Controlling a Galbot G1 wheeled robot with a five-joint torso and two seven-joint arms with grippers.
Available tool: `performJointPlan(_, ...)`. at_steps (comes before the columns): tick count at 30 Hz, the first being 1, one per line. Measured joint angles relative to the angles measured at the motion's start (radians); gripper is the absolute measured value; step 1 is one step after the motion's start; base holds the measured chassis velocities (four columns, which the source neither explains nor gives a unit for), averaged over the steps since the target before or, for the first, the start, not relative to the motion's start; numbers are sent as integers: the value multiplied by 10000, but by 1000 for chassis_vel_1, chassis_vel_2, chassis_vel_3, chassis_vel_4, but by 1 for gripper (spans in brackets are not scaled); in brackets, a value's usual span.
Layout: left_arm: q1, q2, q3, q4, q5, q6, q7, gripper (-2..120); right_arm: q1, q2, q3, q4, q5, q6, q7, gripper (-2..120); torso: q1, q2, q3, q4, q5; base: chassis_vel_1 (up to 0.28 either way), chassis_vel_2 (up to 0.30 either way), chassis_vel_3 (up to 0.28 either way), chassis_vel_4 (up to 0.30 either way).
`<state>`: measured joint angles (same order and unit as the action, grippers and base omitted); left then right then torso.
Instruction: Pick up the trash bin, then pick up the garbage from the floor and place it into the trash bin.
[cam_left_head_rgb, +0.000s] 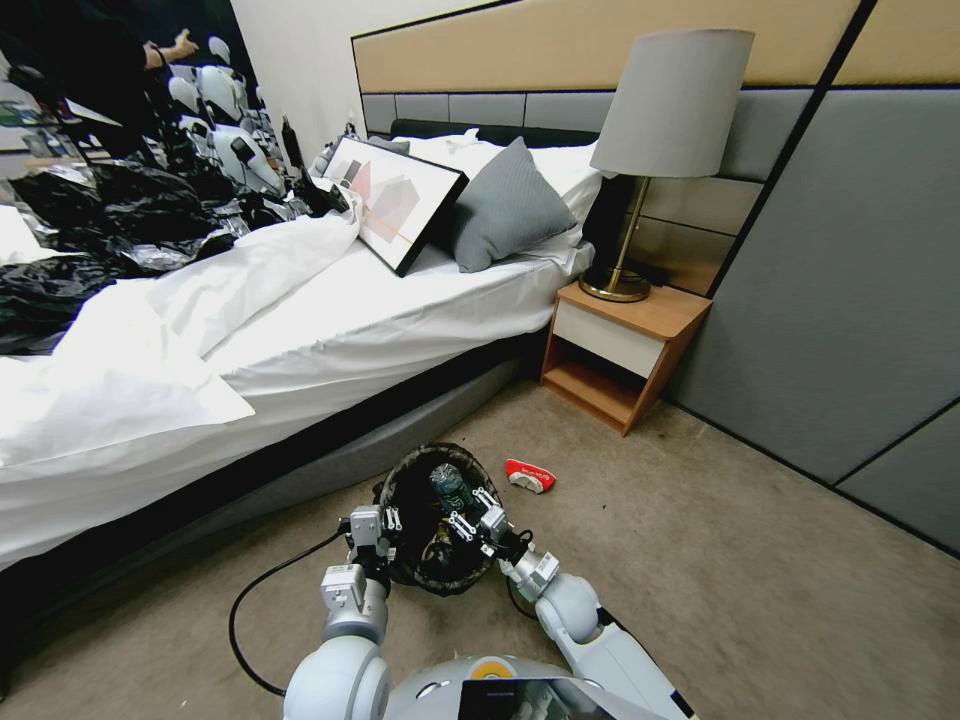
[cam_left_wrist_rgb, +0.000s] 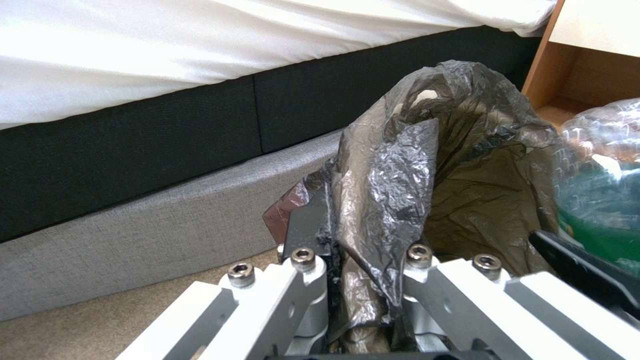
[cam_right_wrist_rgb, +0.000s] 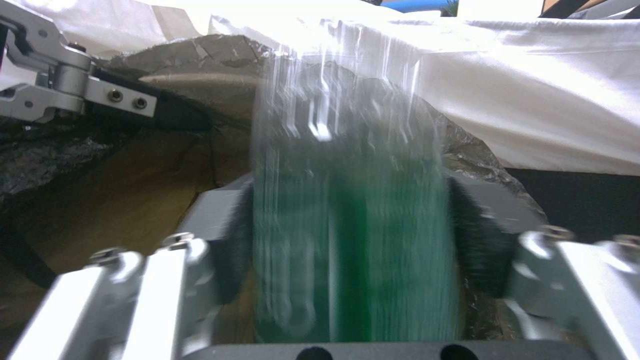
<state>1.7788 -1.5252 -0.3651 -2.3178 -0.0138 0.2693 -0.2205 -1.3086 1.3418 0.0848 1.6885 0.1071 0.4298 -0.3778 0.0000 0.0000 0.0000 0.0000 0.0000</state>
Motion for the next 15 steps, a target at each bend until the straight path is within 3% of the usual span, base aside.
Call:
performJointPlan(8,-3,-4,6,4,-1,2,-1,6,-83,-44,30,158,-38,4,-12,97,0,0,0,0,0,0,0,0,0)
performJointPlan(15,17,4,10,5,0,5,-2,6,-193,-67,-8,430,-103,1,-34,100,0,0,0,0,0,0,0,0,0)
